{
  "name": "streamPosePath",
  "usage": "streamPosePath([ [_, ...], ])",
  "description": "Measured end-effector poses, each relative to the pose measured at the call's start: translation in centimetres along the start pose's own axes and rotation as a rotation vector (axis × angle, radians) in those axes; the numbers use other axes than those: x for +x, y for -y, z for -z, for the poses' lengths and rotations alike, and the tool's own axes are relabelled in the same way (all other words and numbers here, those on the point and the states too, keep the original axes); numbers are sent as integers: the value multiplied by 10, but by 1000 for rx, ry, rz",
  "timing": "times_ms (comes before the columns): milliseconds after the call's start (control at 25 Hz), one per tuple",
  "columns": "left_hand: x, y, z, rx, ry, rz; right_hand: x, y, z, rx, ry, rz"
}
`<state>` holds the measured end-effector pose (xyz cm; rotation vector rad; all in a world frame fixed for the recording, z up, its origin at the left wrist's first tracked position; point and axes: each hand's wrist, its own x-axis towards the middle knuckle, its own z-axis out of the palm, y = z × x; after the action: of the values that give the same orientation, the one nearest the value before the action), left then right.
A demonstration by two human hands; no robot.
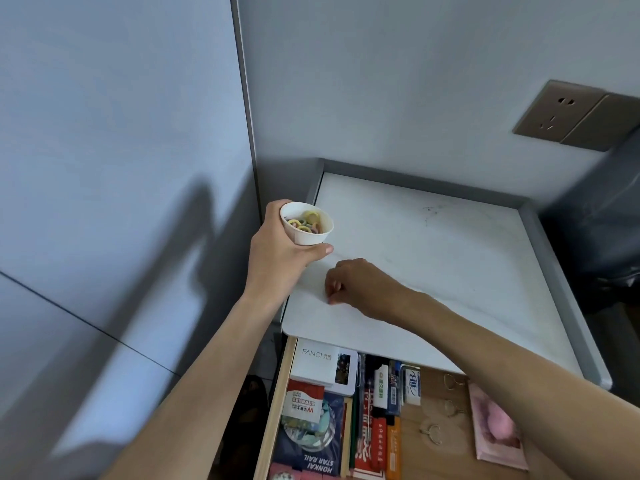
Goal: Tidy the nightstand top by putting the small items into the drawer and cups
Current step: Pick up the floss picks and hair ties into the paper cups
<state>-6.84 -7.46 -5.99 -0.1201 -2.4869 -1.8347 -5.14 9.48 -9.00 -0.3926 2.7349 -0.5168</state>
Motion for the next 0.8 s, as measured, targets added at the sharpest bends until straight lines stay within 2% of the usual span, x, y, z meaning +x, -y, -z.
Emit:
streamPosePath([
  [80,-1,-1,1,5,17,-3,0,-8,12,-48,45,-75],
  [120,-1,-1,1,2,24,-2,-1,-11,23,3,12,-107],
  [240,-3,-4,-2,-10,51,7,-9,-4,69,369,-306,-135],
  [320,-3,-7,-6,-19,69,10,-9,14,97,533,-451,-40],
  [480,-7,-13,-14,-39,110,18,0,44,100,287,-348,94],
  [640,-9,-15,-15,-36,112,10,-5,33,95,322,-408,134],
  [720,-9,-16,-17,-40,132,8,-9,32,95,297,-366,176],
  [800,-10,-17,-20,-56,157,4,-10,37,92,151,-285,212],
])
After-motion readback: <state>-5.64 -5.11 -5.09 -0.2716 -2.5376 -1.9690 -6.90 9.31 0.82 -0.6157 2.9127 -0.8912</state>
